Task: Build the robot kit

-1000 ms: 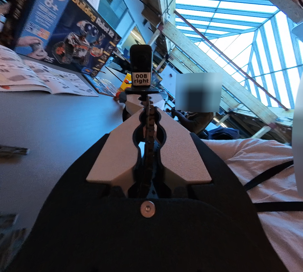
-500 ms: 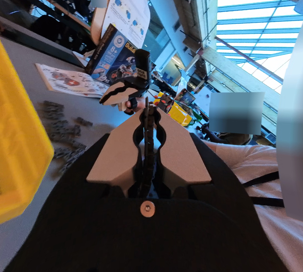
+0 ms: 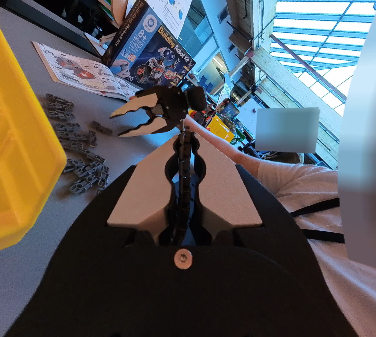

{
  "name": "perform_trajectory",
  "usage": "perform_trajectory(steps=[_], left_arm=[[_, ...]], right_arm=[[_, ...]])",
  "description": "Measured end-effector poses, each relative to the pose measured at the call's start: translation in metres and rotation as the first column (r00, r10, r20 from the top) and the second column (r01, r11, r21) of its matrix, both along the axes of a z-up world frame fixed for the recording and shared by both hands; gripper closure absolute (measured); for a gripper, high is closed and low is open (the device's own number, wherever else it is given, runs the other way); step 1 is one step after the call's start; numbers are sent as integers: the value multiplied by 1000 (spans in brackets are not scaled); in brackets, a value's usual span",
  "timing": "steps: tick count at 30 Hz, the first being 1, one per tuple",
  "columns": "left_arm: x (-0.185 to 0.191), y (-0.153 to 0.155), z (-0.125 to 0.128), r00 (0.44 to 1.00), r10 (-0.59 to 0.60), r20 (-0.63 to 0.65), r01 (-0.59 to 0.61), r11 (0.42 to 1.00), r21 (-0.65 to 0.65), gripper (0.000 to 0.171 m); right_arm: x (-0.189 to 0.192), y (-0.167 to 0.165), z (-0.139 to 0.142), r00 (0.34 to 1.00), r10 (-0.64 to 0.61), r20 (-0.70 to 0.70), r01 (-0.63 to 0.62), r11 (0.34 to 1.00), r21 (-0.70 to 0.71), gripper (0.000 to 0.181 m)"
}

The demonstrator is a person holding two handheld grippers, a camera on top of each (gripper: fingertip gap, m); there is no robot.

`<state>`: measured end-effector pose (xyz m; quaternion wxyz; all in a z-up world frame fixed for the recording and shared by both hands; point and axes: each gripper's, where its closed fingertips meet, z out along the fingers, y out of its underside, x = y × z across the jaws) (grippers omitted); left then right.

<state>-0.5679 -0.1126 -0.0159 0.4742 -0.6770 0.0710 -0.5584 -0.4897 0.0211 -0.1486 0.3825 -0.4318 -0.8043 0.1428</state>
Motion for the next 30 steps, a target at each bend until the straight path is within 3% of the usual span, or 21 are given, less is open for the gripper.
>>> perform_trajectory(steps=[4,7,12,14,16,18,20,22,24,30], left_arm=[[4,-1,-1,1000,-14,-5,14,1000,-6,165],[5,-2,-2,1000,-18,-3,18,1000,-9,165],[10,-3,-2,999,-35,-13,35,999,-19,166],[11,-5,0,999,-37,-23,37,999,-16,166],[11,-7,1,999,-37,-31,37,999,-14,166],[12,-8,3,999,-39,-29,38,999,-18,166],[14,-9,5,999,-42,-21,41,999,-27,166],[17,-10,10,999,-44,-4,44,998,-34,166],[21,-15,16,998,-56,15,57,998,-33,166],[29,-26,23,999,-30,-15,29,999,-34,166]], right_arm=[[-5,-7,-3,995,93,31,-98,980,173,149],[-6,-4,-8,990,108,94,-131,951,280,166],[-13,5,-10,998,35,56,-50,951,306,178],[-15,4,-4,1000,0,-14,4,970,244,180],[-15,0,6,993,-73,-97,80,994,71,181],[-9,0,17,968,-195,-161,172,975,-143,181],[4,0,21,934,-325,-147,246,885,-395,181],[20,3,22,882,-457,-114,315,753,-578,181],[35,4,19,848,-527,-58,357,649,-672,181],[49,-9,0,813,-566,136,394,363,-844,181]])
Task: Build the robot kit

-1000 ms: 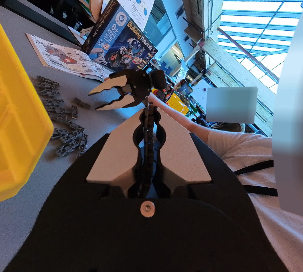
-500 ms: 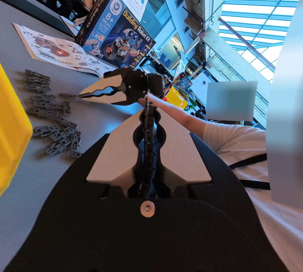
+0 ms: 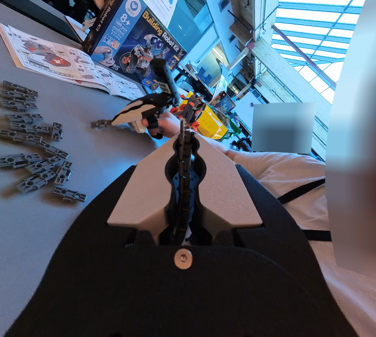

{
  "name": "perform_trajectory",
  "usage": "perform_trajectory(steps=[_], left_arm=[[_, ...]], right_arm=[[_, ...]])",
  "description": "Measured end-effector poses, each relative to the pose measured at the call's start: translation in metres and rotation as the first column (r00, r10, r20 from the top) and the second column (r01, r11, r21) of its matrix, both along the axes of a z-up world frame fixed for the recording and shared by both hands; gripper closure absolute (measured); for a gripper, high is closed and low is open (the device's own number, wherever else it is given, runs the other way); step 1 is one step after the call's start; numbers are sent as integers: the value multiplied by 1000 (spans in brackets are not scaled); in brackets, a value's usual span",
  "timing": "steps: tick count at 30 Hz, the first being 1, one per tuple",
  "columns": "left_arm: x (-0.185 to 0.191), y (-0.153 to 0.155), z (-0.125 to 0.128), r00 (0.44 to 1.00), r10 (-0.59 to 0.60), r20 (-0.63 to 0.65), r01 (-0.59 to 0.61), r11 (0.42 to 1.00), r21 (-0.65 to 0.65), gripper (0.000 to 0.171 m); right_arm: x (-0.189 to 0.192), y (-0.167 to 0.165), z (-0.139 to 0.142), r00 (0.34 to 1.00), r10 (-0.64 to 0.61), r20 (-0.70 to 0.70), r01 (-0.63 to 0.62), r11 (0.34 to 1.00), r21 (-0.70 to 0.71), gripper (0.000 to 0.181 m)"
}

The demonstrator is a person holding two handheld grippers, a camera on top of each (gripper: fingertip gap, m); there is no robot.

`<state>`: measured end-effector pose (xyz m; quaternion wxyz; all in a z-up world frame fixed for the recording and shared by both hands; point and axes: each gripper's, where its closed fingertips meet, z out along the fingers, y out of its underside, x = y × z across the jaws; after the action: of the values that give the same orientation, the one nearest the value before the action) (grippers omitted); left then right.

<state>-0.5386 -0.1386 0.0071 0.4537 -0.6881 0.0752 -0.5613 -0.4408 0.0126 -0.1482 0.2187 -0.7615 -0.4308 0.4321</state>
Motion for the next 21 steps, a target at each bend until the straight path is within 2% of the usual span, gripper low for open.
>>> perform_trajectory(steps=[7,10,15,21], left_arm=[[6,-10,5,1000,14,-2,-14,1000,7,166],[7,-13,6,1000,11,9,-11,1000,5,166],[4,-18,9,1000,17,21,-17,1000,17,166],[-1,-20,10,999,25,36,-26,999,20,167]], right_arm=[[2,-14,-8,999,41,32,-37,992,-119,181],[7,-19,-14,995,63,72,-55,992,-110,181],[10,-24,-13,995,77,64,-69,990,-126,181],[11,-25,-14,990,105,90,-98,992,-76,181]])
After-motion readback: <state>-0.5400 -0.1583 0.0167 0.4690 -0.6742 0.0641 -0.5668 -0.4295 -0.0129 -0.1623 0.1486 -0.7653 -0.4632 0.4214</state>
